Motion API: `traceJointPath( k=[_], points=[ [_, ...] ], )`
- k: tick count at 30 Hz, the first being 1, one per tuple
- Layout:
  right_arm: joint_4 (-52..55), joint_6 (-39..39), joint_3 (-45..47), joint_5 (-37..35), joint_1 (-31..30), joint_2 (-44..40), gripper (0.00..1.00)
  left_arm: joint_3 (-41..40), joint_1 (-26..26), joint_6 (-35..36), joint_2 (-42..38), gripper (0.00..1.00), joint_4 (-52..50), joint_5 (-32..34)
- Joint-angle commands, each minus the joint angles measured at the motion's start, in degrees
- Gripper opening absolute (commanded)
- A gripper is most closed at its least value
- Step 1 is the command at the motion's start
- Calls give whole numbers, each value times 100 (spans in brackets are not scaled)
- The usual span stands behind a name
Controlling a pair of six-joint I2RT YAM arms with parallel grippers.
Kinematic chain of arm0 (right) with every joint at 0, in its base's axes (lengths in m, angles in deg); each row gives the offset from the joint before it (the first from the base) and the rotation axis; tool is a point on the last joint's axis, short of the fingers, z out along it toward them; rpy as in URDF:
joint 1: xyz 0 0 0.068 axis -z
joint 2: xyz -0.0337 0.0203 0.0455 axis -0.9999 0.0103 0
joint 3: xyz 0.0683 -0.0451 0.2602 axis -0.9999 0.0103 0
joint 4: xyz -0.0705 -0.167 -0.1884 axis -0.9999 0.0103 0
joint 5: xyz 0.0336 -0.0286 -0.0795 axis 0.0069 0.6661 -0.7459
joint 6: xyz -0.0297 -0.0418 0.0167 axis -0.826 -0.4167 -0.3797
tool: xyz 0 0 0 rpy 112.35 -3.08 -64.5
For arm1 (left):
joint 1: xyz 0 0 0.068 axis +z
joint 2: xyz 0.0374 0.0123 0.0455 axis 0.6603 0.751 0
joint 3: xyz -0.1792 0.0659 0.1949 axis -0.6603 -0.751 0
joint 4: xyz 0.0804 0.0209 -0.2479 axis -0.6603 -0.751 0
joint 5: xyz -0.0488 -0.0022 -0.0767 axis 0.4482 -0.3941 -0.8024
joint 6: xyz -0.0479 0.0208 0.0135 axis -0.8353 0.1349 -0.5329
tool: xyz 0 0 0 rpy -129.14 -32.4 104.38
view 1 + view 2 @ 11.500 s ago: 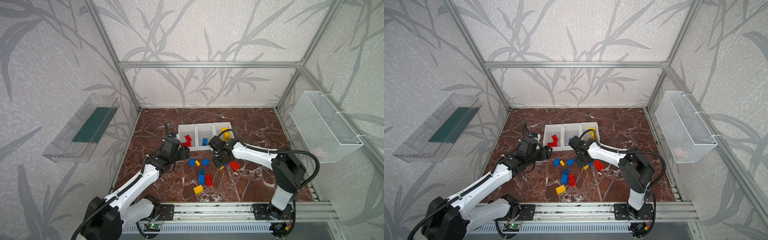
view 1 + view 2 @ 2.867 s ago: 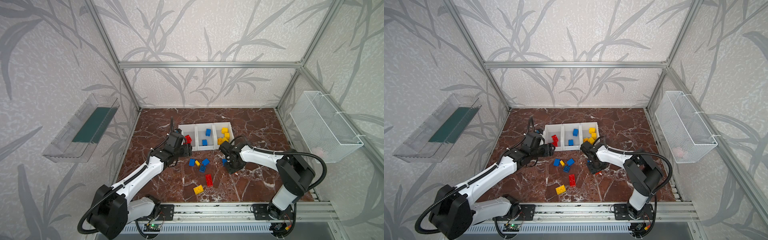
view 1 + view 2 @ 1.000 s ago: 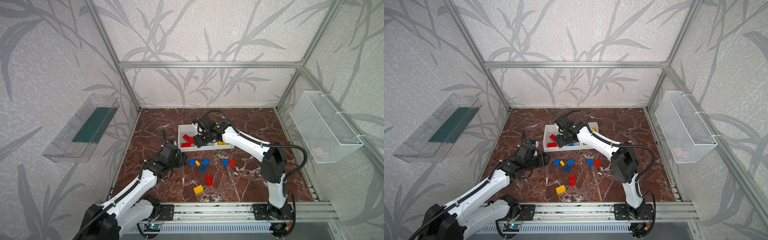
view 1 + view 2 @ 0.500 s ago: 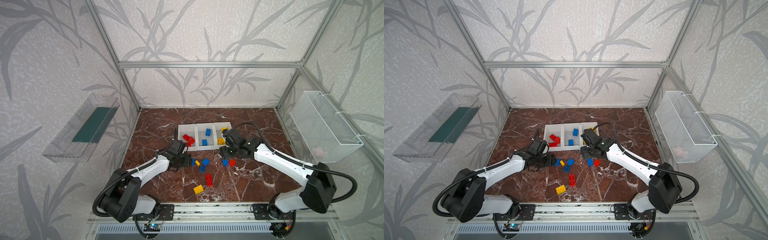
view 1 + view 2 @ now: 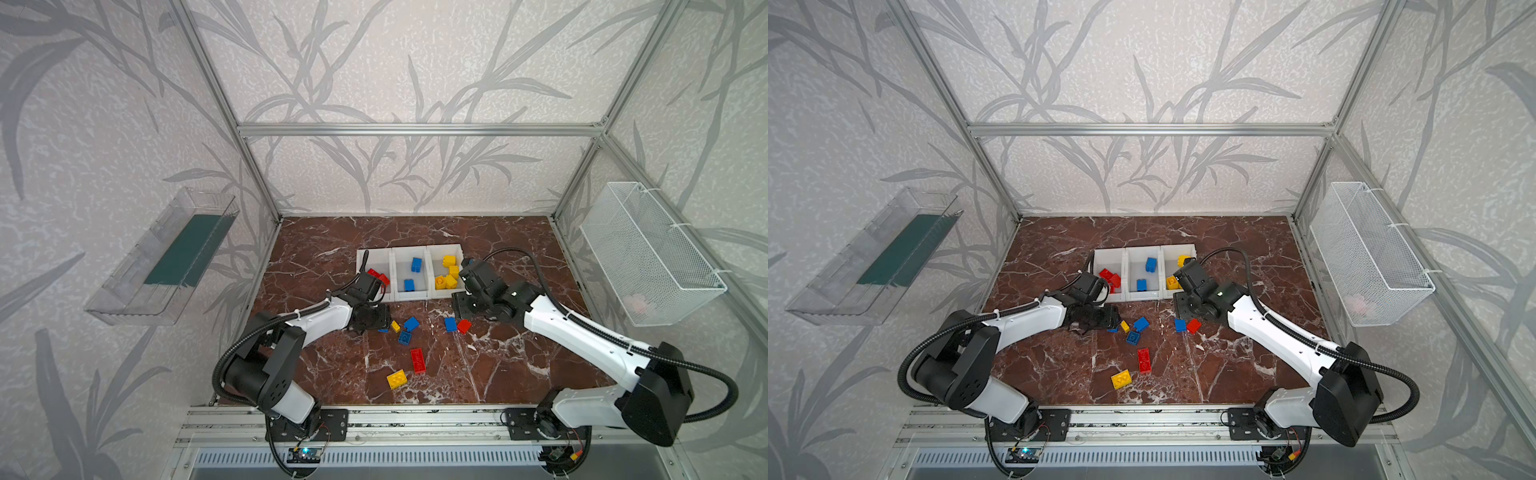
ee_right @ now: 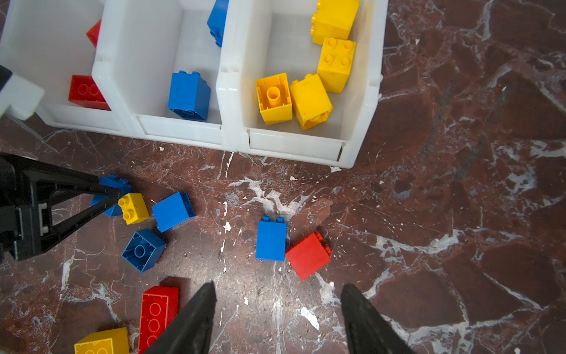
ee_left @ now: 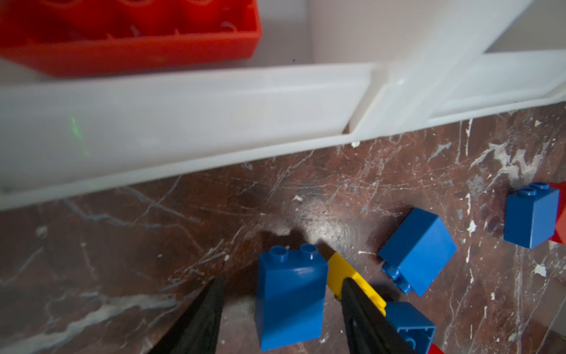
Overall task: Sort the legos into containers by color
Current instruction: Pick up the lego from the center of the table.
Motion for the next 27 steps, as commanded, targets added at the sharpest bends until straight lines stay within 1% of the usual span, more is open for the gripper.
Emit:
traceJointPath(
  k=[1, 7, 9, 13, 16, 20, 24, 27],
  points=[
    [76, 101, 78, -120, 28, -179, 66, 108, -76, 168, 178, 58, -164, 60],
    [85, 119, 134, -140, 37, -235, 66, 154, -156, 220, 312, 48, -280, 204],
    [81, 119, 137, -136, 45, -239, 66, 182, -173, 228, 317, 47, -335, 262],
    [92, 108, 145, -127, 54, -259, 66, 201, -201, 231, 237, 47, -419, 342],
    [106, 93, 147, -127, 60, -274, 66, 205, -210, 223, 140, 50, -497, 369],
    [88, 94, 174, -118, 78, -283, 66, 231, -278, 311, 81, 51, -600, 460],
    [45, 89, 203, -75, 98, -267, 66, 314, -400, 352, 259, 49, -641, 469],
    [58, 78, 211, -70, 107, -281, 66, 465, -510, 405, 478, 47, -735, 533]
  ],
)
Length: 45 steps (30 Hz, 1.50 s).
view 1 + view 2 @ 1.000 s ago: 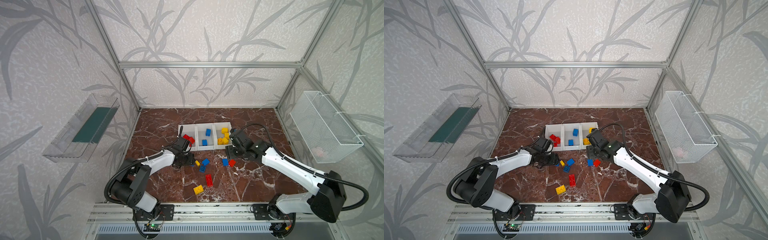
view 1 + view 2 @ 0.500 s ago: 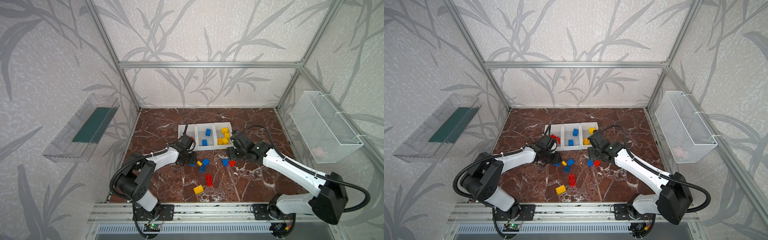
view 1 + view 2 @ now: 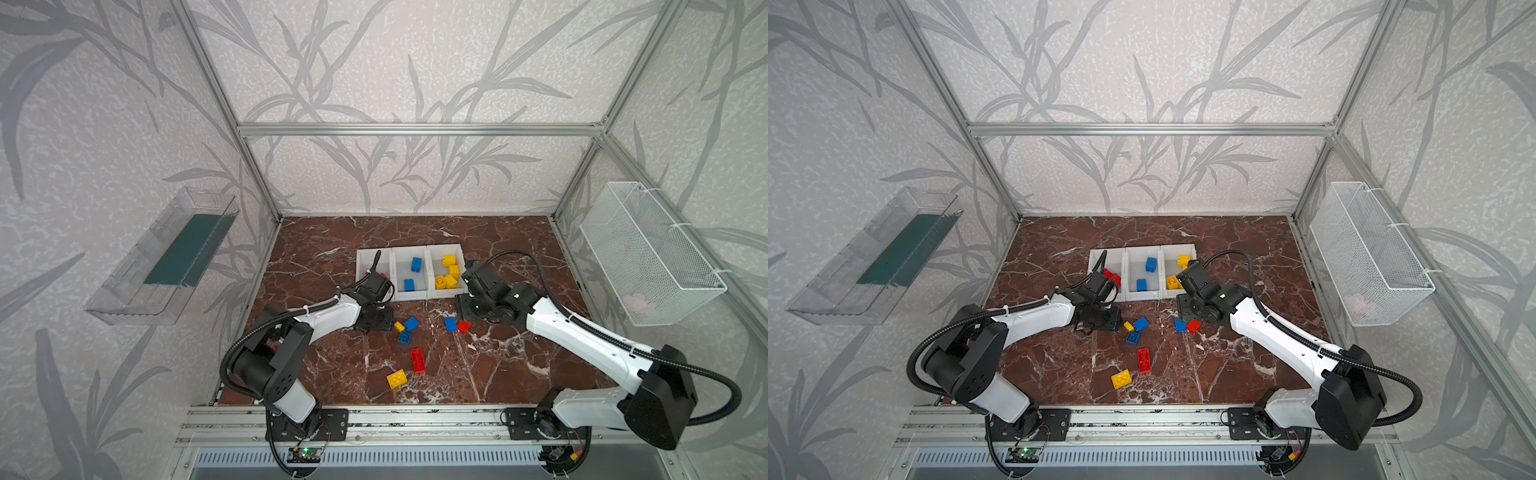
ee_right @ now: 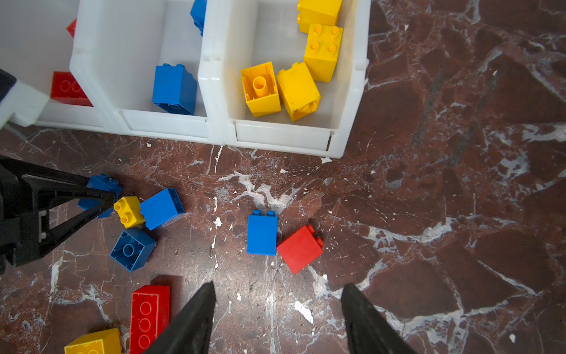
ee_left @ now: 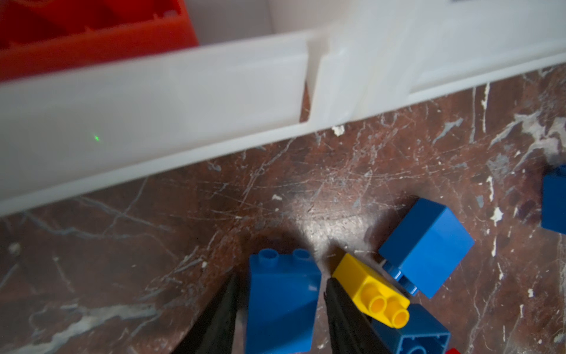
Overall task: Sort the legos into containers by color
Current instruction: Pick up the lego from the center of the table, then place the lego in the container.
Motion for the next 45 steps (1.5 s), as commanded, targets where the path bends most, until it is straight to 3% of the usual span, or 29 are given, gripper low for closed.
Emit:
traceJointPath(
  k=[1, 8, 14, 19, 24, 27, 33, 45],
  points=[
    [38, 15, 60, -37, 28, -174, 66, 197, -146, 129, 266, 44, -377, 130],
    [75, 57, 296, -151, 111, -538, 66, 699, -274, 127, 201, 34, -554, 142],
    [198, 95, 490, -219, 243, -960, 66, 1873, -274, 364, 202, 33, -613, 112],
    [337, 120, 545, -282, 278, -1234, 66, 2942, -188, 690, 777, 34, -556, 232],
    [444, 185, 590, -316, 278, -1412, 65, 3714, 41, 532, 1559, 34, -678, -129],
    [513, 221, 625, -342, 284, -1511, 66, 4027, 137, 422, 1893, 40, -768, -347],
    [605, 252, 703, -410, 287, -1655, 67, 3928, 184, 315, 1833, 55, -570, -423],
    [718, 140, 782, -194, 290, -1242, 67, 2716, 208, 112, 627, 57, -59, -211]
  ],
)
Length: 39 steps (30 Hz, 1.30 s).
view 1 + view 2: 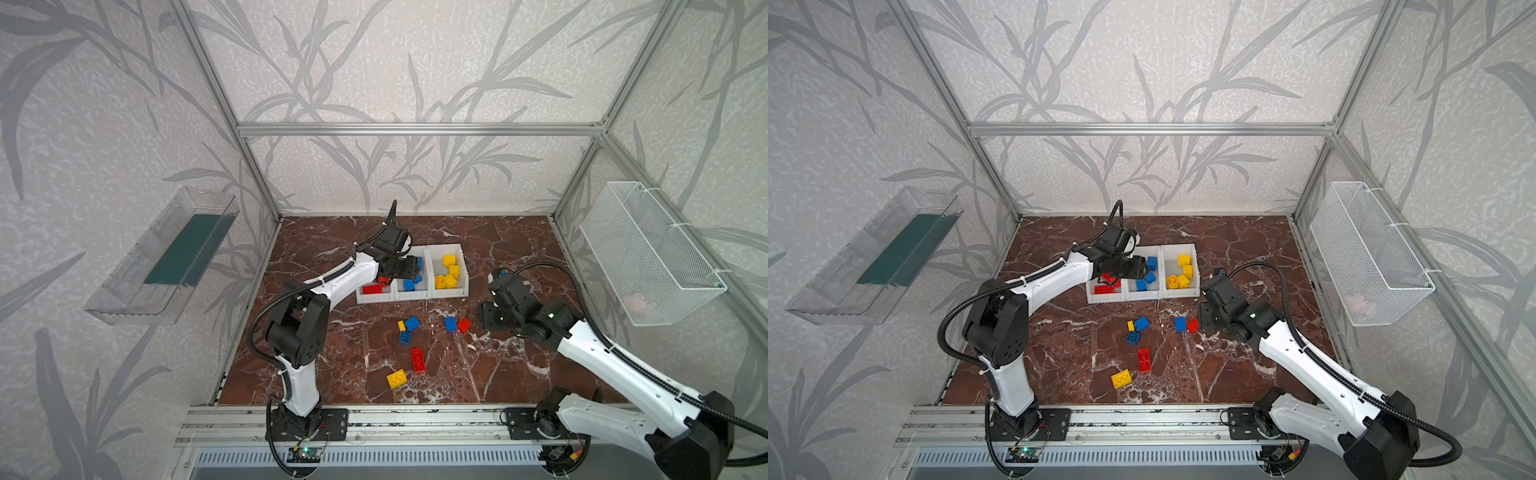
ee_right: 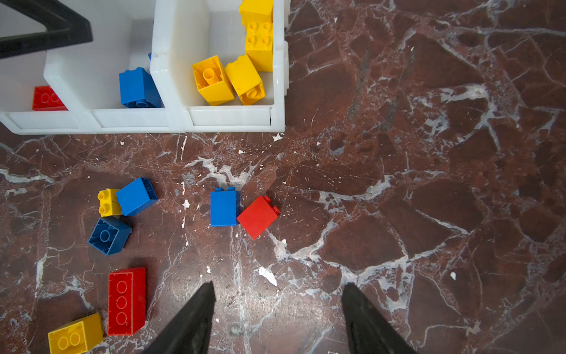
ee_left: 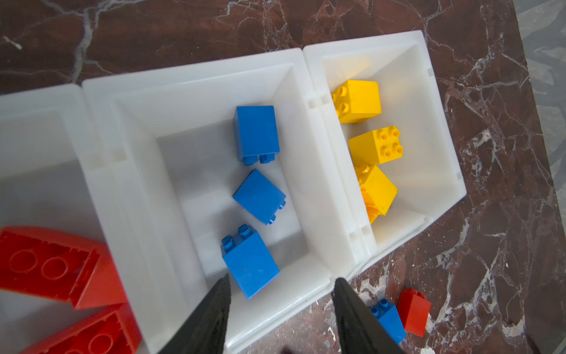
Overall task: Sort the legos into containers by color
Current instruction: Place the lego in the container, then pick up the lego from the center of the table.
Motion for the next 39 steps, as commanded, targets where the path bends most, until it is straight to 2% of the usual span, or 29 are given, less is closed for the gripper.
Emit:
traceJointPath(
  k=[1, 10, 16, 28, 39],
  points=[
    [180, -56, 99, 74, 21, 175, 67, -410, 21, -113, -612, 57, 180, 151],
    [-28, -63, 156, 491, -2, 913, 67, -2122, 66, -507, -2062, 60, 571, 643],
    [-381, 64, 106, 551, -102, 1588, 65, -2738, 107, -651, -2732, 62, 508, 932],
    [-675, 890, 3, 14, -94, 2308, 63, -3149, 111, -820, -3087, 63, 452, 921],
    [-982, 1030, -425, -92, -96, 2997, 62, -3315, 114, -840, -3320, 63, 409, 1001]
  ],
)
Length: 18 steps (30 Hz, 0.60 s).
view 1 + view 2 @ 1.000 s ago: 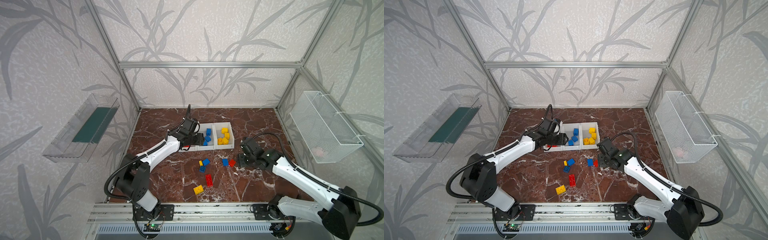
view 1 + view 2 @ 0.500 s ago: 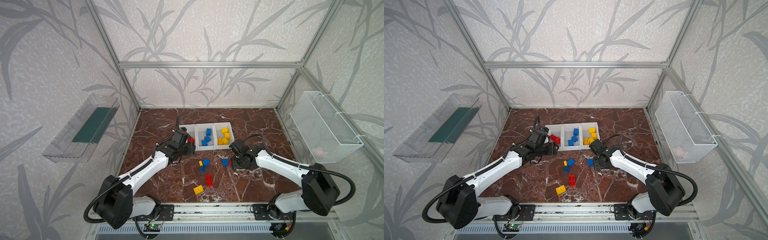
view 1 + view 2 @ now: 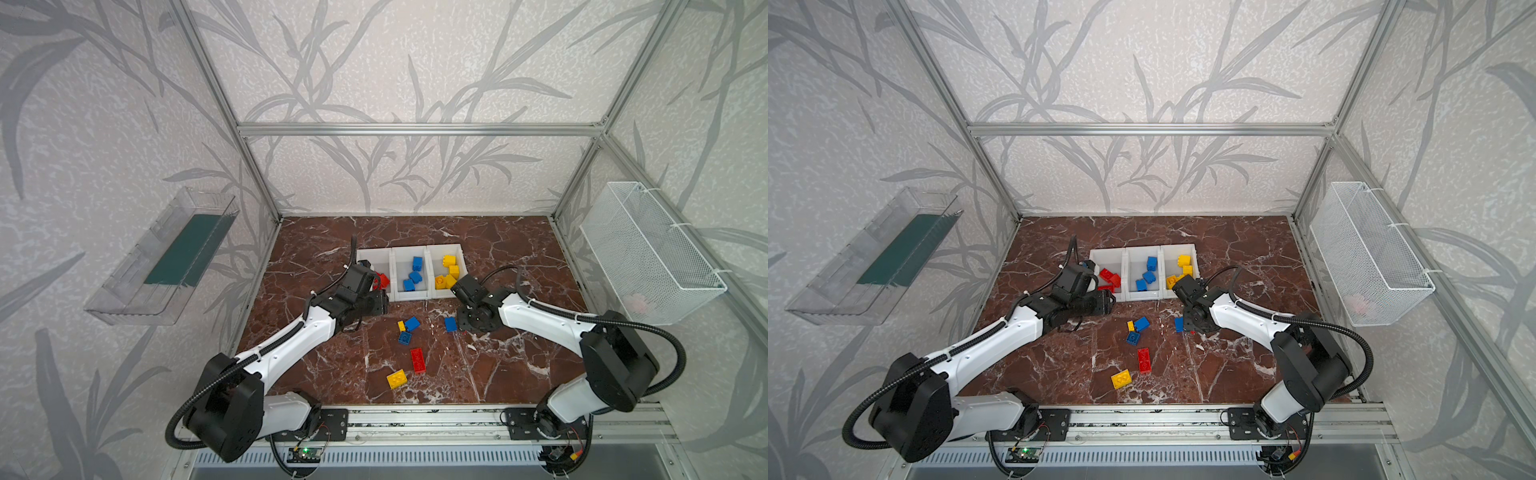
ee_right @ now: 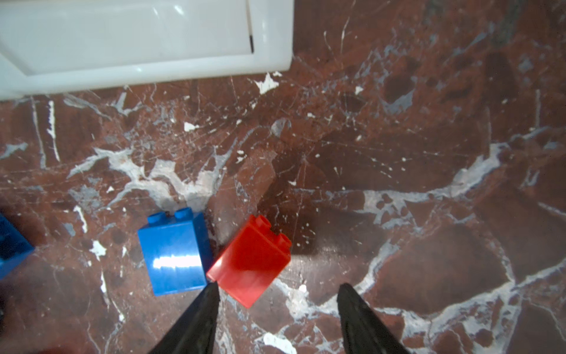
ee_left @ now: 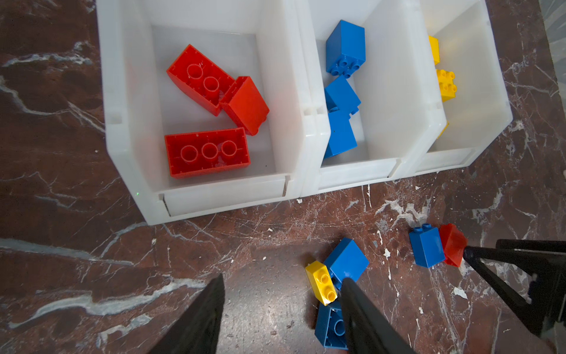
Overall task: Sort the legos into containers by color
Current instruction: Pick up the lego from the center of the table.
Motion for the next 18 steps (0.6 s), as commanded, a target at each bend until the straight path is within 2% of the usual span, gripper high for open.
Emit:
traceJointPath(
  k=[1, 12, 18],
  points=[
    [-54, 130, -229, -185, -18, 211, 62, -102, 20, -61, -258, 63, -50, 170],
    [82, 157, -270, -327, -4, 512, 61, -305, 24, -144, -422, 63, -42, 151],
    [58, 199, -106, -306, 27, 461, 57, -332, 17, -152, -413, 63, -29, 141]
  ],
)
